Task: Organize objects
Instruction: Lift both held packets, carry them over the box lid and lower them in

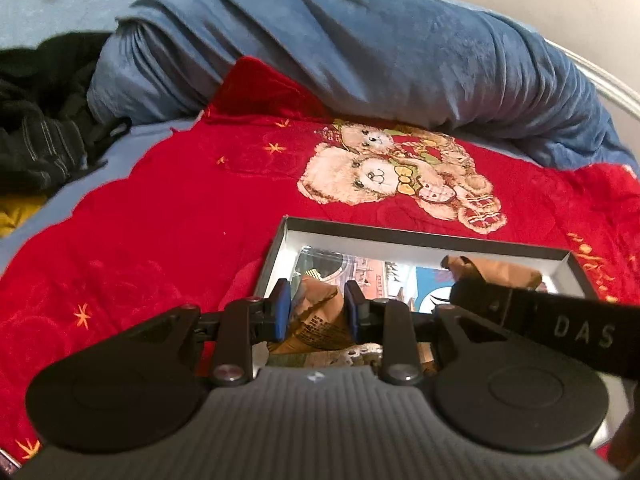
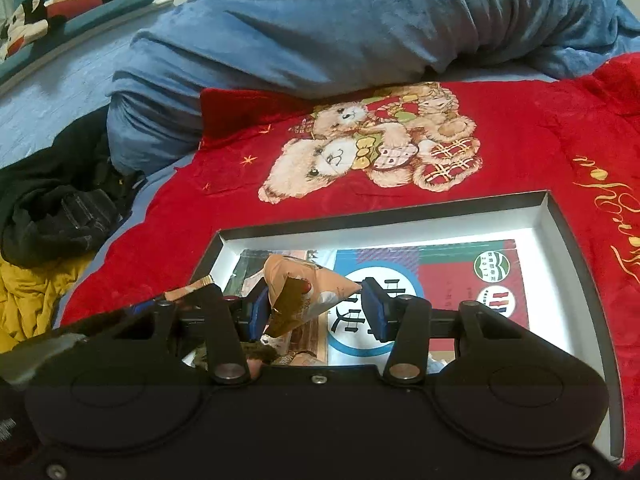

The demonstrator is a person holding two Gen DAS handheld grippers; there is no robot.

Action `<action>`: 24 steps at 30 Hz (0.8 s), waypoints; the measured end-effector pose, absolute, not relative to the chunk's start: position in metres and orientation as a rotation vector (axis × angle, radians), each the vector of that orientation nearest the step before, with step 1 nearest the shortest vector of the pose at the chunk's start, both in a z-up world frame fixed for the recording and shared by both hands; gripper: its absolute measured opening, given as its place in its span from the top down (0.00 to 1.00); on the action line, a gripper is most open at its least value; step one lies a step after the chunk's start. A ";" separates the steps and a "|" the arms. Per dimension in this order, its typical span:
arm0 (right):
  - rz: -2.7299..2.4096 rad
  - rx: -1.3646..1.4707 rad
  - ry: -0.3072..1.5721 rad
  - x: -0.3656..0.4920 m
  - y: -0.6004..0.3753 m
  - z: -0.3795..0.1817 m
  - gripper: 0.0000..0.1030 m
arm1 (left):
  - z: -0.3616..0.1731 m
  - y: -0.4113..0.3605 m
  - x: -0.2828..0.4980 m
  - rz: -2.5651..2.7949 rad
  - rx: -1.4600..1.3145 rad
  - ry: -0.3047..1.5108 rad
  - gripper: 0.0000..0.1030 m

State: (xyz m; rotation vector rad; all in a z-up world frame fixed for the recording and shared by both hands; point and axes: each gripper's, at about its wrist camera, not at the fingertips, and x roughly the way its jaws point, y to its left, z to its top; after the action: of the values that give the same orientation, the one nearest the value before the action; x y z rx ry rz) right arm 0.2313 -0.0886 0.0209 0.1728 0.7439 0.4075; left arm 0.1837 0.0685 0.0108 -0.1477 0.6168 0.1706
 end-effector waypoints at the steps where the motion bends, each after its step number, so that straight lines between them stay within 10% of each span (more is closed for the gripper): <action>1: 0.402 0.176 0.744 0.232 -0.090 0.020 0.55 | 0.010 0.066 0.184 0.173 -0.136 0.620 0.68; 24: 0.374 0.344 0.898 0.257 -0.102 -0.005 0.54 | -0.005 0.061 0.194 0.204 -0.111 0.749 0.67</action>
State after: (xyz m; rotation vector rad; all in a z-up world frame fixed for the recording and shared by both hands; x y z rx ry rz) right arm 0.2570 -0.1022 -0.0052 0.3440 0.8976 0.3741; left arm 0.1936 0.0613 -0.0046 -0.1111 0.7494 0.2039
